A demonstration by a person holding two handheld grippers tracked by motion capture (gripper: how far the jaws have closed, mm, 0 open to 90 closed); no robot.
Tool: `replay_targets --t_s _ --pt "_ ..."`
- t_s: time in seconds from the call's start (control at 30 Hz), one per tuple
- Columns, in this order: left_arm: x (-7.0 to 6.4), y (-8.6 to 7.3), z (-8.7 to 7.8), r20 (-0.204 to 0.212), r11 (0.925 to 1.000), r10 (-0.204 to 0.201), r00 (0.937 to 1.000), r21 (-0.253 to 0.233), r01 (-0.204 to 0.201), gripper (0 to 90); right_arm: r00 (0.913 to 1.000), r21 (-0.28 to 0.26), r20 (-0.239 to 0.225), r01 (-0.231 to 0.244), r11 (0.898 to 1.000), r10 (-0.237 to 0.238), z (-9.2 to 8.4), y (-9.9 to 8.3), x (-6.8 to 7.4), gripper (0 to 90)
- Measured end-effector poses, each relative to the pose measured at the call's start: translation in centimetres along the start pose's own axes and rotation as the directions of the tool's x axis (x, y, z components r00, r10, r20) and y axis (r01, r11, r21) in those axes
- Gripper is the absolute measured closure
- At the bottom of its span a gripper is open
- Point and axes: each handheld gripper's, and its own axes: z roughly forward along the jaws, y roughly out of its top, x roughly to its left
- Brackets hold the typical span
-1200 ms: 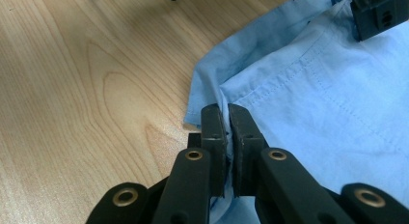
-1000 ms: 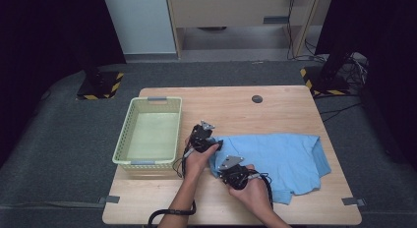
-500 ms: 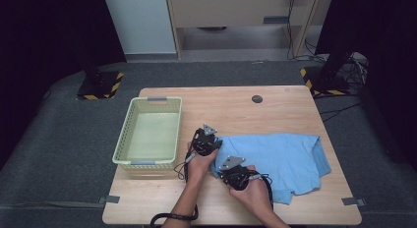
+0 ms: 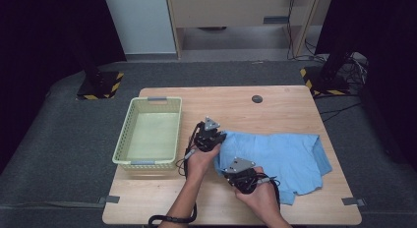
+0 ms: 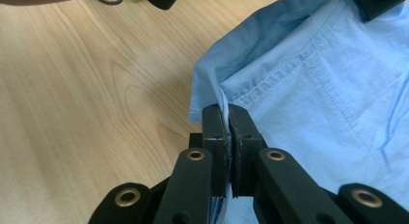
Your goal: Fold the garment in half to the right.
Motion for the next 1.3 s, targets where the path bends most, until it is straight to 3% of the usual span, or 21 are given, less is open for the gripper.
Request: replay_targets --t_s 0.23,0.43,1.3 --pt "-1.2 1.4 -1.4 0.006 0.9993 0.031 0.9995 -0.023 -0.031 82.6 0.9995 -0.030 0.015 0.028 0.999 -0.028 -2.2 1.0 0.6 87.7" --pt "-1.3 1.9 -2.3 0.007 0.9988 0.034 0.9994 -0.034 -0.034 82.7 0.9992 -0.041 0.017 0.036 0.998 -0.036 -3.3 1.8 0.9 87.7" --pt "0.0 2.8 -6.4 -0.015 0.9994 0.012 0.9998 -0.031 -0.013 82.6 0.9976 -0.075 0.007 0.070 0.995 -0.069 -4.5 5.3 3.1 87.7"
